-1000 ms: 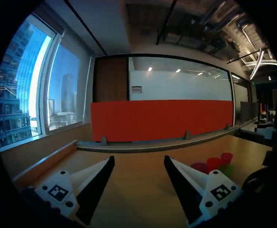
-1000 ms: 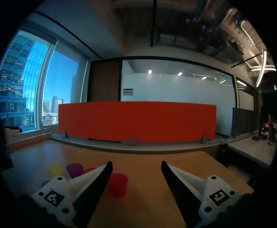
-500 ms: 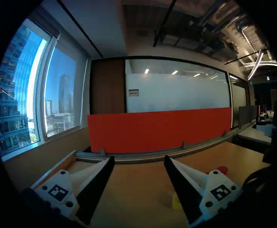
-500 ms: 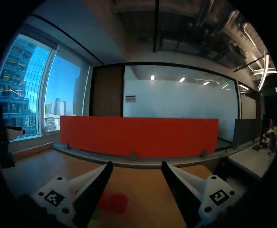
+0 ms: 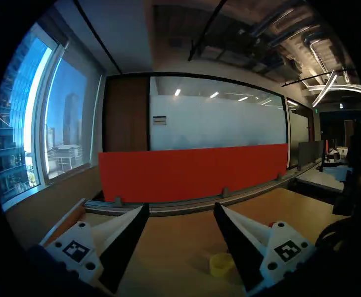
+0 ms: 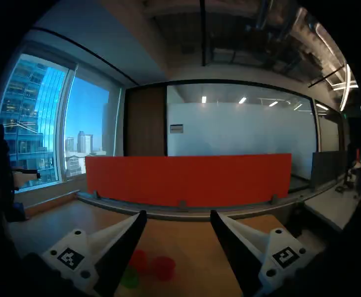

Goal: Pour water

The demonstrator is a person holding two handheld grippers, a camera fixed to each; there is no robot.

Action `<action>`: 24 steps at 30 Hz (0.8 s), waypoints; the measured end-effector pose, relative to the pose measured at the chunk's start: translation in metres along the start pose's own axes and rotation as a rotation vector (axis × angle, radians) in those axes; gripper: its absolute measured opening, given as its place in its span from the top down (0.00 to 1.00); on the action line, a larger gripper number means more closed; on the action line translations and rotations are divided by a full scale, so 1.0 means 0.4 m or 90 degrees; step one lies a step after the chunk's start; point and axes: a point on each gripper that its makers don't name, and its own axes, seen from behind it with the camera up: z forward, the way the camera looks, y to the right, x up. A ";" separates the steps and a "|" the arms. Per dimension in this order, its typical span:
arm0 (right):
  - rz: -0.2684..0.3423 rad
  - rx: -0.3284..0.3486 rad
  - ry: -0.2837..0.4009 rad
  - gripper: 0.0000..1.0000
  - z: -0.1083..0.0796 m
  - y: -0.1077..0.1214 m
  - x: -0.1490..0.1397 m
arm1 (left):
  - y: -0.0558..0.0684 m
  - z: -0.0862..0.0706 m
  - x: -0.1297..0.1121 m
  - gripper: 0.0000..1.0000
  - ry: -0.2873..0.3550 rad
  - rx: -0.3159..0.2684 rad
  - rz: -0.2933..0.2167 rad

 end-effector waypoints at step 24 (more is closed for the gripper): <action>-0.009 0.229 0.008 0.01 -0.024 -0.167 0.025 | 0.180 -0.007 -0.021 0.03 0.003 -0.197 0.020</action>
